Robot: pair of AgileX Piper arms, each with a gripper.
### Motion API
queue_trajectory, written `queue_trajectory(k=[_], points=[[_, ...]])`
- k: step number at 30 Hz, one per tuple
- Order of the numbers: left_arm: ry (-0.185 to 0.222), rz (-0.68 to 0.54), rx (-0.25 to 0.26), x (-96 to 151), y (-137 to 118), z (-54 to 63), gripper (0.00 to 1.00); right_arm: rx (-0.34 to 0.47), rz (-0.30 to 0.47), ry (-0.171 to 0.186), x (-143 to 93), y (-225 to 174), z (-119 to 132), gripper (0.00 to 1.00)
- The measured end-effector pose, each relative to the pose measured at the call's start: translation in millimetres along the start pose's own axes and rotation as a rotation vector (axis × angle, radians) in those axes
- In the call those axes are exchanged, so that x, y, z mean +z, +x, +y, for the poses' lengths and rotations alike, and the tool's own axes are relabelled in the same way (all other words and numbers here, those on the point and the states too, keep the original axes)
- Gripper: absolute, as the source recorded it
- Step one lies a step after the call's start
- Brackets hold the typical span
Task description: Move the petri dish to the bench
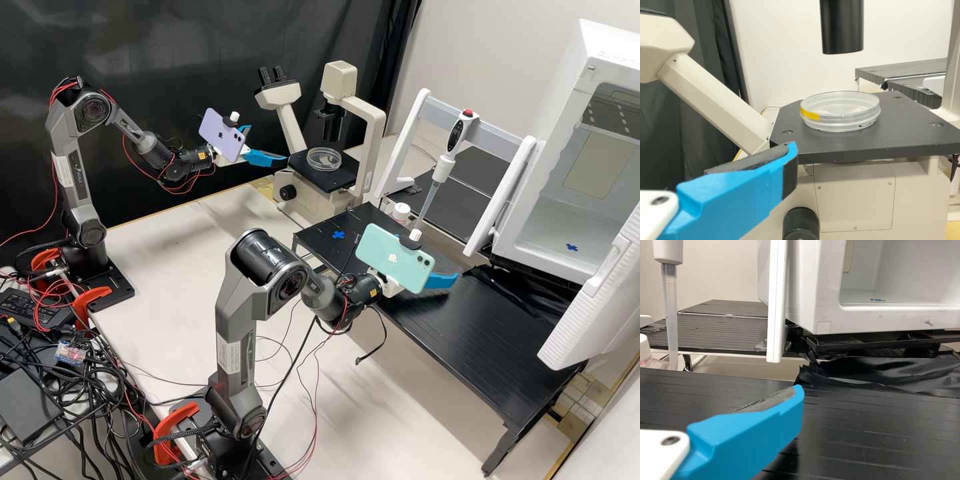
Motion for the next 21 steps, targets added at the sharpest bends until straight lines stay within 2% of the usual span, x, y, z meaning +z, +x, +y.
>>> queue_trajectory(k=[11,16,21], points=[[0.0,0.0,0.0,0,0,0.0,1.0,0.002,0.005,0.0,-2,-11,1,1.0],[0.0,0.0,0.0,0,0,0.0,1.0,-0.003,0.088,0.006,-26,-31,-1,1.0],[0.0,0.0,0.0,0,0,0.0,1.0,-0.045,0.214,0.021,-63,-47,-16,1.0]])
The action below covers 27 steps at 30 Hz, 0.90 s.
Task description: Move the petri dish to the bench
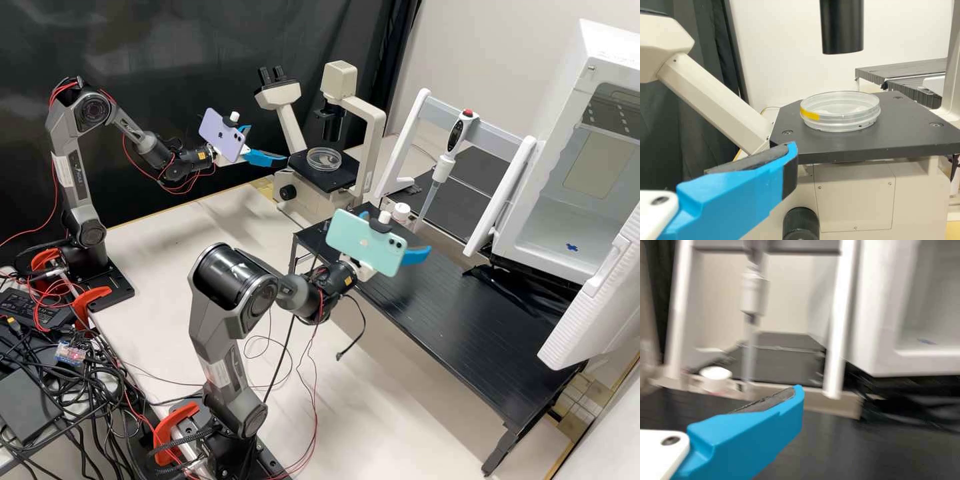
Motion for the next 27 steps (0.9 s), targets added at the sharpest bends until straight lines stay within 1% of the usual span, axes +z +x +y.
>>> queue_trajectory(k=[1,4,8,11,13,17,19,23,24,25,27], points=[[0.0,0.0,0.0,0,0,0.0,1.0,-0.021,0.028,-0.01,-8,-1,-7,1.0],[0.0,0.0,0.0,0,0,0.0,1.0,-0.063,0.077,-0.039,-26,-2,-22,1.0],[0.0,0.0,0.0,0,0,0.0,1.0,-0.102,0.117,-0.059,-47,4,-42,1.0],[0.0,0.0,0.0,0,0,0.0,1.0,-0.12,0.138,-0.079,-62,14,-57,1.0],[0.0,0.0,0.0,0,0,0.0,1.0,-0.128,0.153,-0.101,-71,20,-65,1.0],[0.0,0.0,0.0,0,0,0.0,1.0,-0.139,0.197,-0.147,-95,37,-80,1.0],[0.0,0.0,0.0,0,0,0.0,1.0,-0.14,0.213,-0.168,-105,45,-84,1.0],[0.0,0.0,0.0,0,0,0.0,1.0,-0.149,0.221,-0.192,-121,63,-93,1.0],[0.0,0.0,0.0,0,0,0.0,1.0,-0.148,0.224,-0.19,-126,68,-93,1.0],[0.0,0.0,0.0,0,0,0.0,1.0,-0.155,0.219,-0.198,-129,74,-96,1.0],[0.0,0.0,0.0,0,0,0.0,1.0,-0.165,0.213,-0.193,-135,85,-100,1.0]])
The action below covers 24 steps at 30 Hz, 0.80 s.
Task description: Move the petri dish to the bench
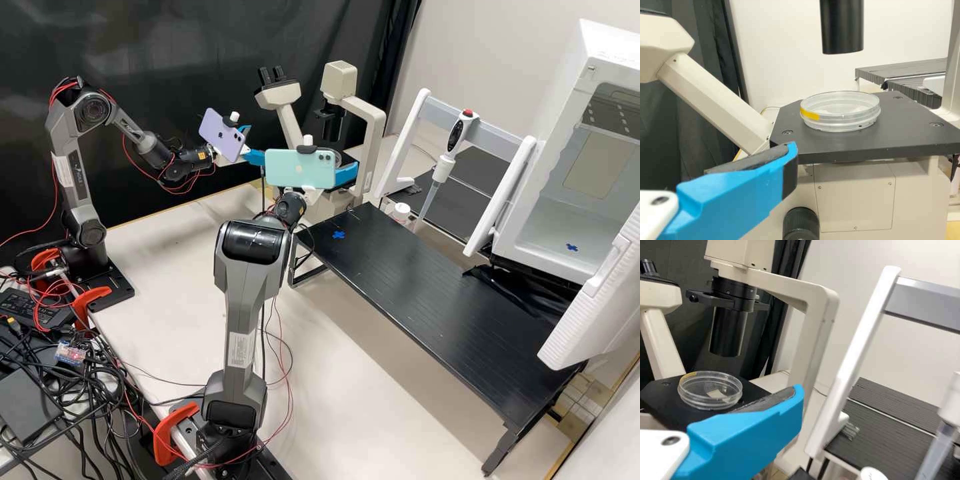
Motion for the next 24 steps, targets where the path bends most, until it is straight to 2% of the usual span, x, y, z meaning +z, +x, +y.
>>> queue_trajectory(k=[5,9,11,16,20,24], points=[[0.0,0.0,0.0,0,0,0.0,1.0,-0.025,-0.007,-0.003,-7,25,-4,1.0],[0.0,0.0,0.0,0,0,0.0,1.0,-0.07,-0.024,0.026,-9,45,-13,1.0],[0.0,0.0,0.0,0,0,0.0,1.0,-0.091,-0.027,0.03,-10,52,-17,1.0],[0.0,0.0,0.0,0,0,0.0,1.0,-0.128,-0.029,0.014,-10,64,-25,1.0],[0.0,0.0,0.0,0,0,0.0,1.0,-0.127,-0.03,0.016,-13,75,-26,1.0],[0.0,0.0,0.0,0,0,0.0,1.0,-0.124,-0.043,0.037,-14,88,-31,1.0]])
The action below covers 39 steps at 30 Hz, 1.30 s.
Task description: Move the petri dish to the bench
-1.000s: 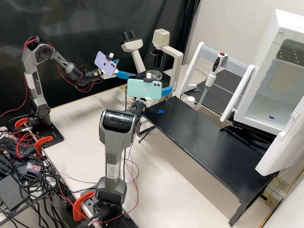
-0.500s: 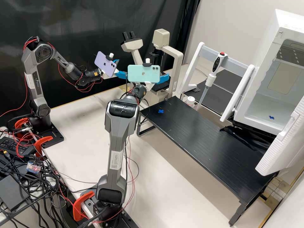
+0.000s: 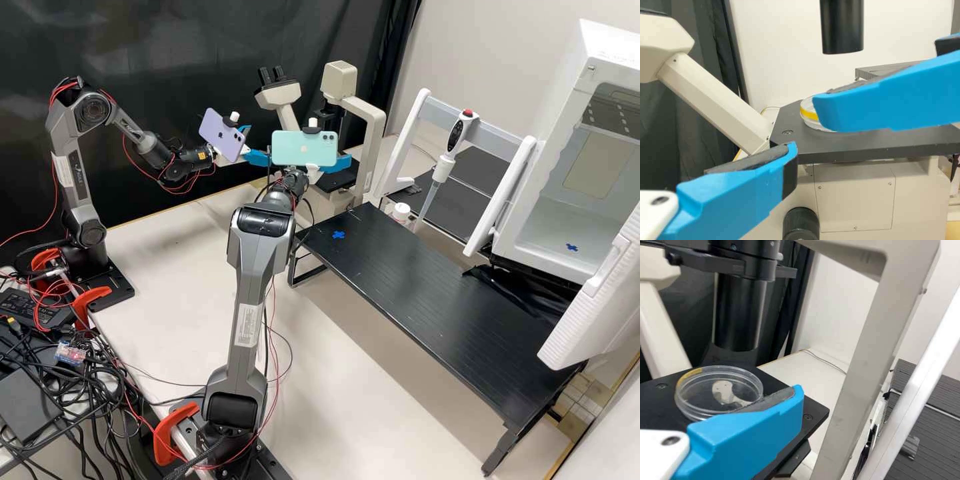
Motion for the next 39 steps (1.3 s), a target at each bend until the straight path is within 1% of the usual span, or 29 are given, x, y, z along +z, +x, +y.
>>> queue_trajectory(k=[1,3,4,7,10,12,13,18,21,25,26,28,30,32,39], points=[[0.0,0.0,0.0,0,0,0.0,1.0,-0.01,-0.004,0.004,0,2,-2,1.0],[0.0,0.0,0.0,0,0,0.0,1.0,-0.026,-0.008,0.025,-2,9,-2,1.0],[0.0,0.0,0.0,0,0,0.0,1.0,-0.026,-0.008,0.03,-3,13,-2,1.0],[0.0,0.0,0.0,0,0,0.0,1.0,-0.036,-0.008,0.031,-4,19,-4,1.0],[0.0,0.0,0.0,0,0,0.0,1.0,-0.056,-0.021,0.05,-5,28,-6,1.0],[0.0,0.0,0.0,0,0,0.0,1.0,-0.065,-0.028,0.06,-5,35,-8,1.0],[0.0,0.0,0.0,0,0,0.0,1.0,-0.072,-0.031,0.056,-5,38,-10,1.0],[0.0,0.0,0.0,0,0,0.0,1.0,-0.111,-0.054,0.083,-4,48,-18,1.0],[0.0,0.0,0.0,0,0,0.0,1.0,-0.112,-0.065,0.104,-3,52,-19,1.0],[0.0,0.0,0.0,0,0,0.0,1.0,-0.115,-0.088,0.11,0,57,-23,1.0],[0.0,0.0,0.0,0,0,0.0,1.0,-0.118,-0.092,0.109,1,58,-25,0.0],[0.0,0.0,0.0,0,0,0.0,1.0,-0.123,-0.103,0.119,3,59,-27,0.0],[0.0,0.0,0.0,0,0,0.0,1.0,-0.13,-0.113,0.11,6,60,-30,0.0],[0.0,0.0,0.0,0,0,0.0,1.0,-0.133,-0.121,0.118,7,60,-31,0.0],[0.0,0.0,0.0,0,0,0.0,1.0,-0.137,-0.134,0.119,12,61,-30,0.0]])
